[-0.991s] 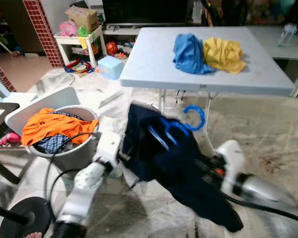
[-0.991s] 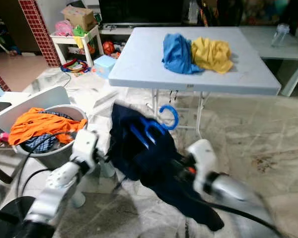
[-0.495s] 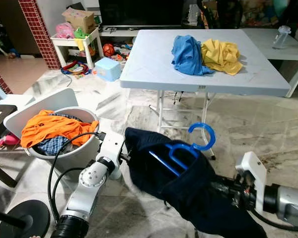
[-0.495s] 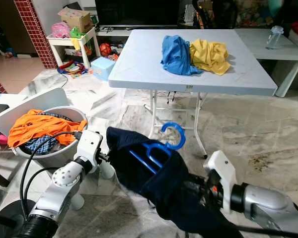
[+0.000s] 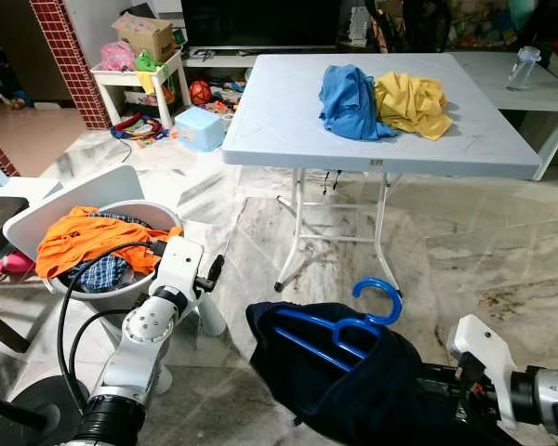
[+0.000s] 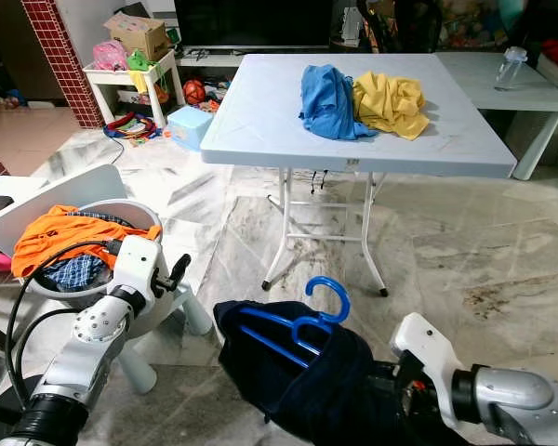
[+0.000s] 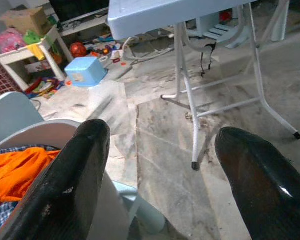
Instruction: Hang hanger
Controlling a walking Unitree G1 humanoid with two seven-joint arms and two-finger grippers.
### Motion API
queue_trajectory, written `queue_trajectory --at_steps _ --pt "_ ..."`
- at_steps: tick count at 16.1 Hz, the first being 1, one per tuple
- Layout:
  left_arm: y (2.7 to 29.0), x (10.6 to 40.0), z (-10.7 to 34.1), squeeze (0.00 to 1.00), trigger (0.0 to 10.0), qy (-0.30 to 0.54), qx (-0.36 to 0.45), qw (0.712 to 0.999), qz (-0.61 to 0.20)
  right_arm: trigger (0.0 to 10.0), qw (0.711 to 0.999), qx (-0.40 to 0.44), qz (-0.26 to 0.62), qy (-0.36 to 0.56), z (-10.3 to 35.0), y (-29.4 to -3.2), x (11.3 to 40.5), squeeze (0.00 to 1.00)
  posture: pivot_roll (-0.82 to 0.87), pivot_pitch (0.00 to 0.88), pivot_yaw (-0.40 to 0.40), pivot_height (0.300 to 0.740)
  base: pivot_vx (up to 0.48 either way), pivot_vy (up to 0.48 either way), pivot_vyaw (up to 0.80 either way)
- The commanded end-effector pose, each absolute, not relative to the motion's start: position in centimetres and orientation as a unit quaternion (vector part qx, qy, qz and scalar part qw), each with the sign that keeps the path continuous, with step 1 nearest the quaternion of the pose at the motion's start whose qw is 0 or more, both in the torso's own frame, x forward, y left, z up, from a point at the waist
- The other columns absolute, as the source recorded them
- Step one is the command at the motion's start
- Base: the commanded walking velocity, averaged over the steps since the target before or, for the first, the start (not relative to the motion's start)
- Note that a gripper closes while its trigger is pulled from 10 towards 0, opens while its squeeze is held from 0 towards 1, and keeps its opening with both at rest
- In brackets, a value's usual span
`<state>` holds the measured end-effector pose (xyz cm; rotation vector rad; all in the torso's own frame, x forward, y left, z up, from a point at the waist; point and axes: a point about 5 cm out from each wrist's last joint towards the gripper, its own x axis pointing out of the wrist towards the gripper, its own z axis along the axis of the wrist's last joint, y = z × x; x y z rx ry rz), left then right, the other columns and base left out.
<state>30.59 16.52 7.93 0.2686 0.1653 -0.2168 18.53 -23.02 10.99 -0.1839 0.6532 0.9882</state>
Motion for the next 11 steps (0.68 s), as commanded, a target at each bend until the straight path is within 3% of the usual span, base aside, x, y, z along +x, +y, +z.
queue_trajectory --at_steps 1,5,7,11 --pt "17.3 30.9 8.1 0.0 10.0 0.08 0.148 0.981 -0.092 10.0 0.821 -0.098 0.479 0.294 11.6 -22.9 18.6 0.0 -0.07 0.0 -0.002 0.74 0.0 0.0 0.0" --pt "12.7 30.7 9.4 0.0 10.0 0.034 0.134 0.974 -0.178 10.0 0.841 -0.088 0.47 0.253 12.5 -22.2 20.1 0.0 -0.07 0.0 -0.004 0.74 0.0 0.0 0.0" --pt "9.4 29.7 9.6 0.0 10.0 0.015 0.115 0.963 -0.242 10.0 0.89 -0.088 0.402 0.198 13.2 -22.1 22.6 0.0 -0.07 0.0 -0.002 0.74 0.0 0.0 0.0" --pt "8.3 29.1 8.9 0.0 10.0 0.024 0.138 0.948 -0.286 10.0 0.905 -0.057 0.39 0.159 14.8 -21.0 23.9 0.0 -0.07 0.006 0.001 0.74 0.0 0.0 0.0"
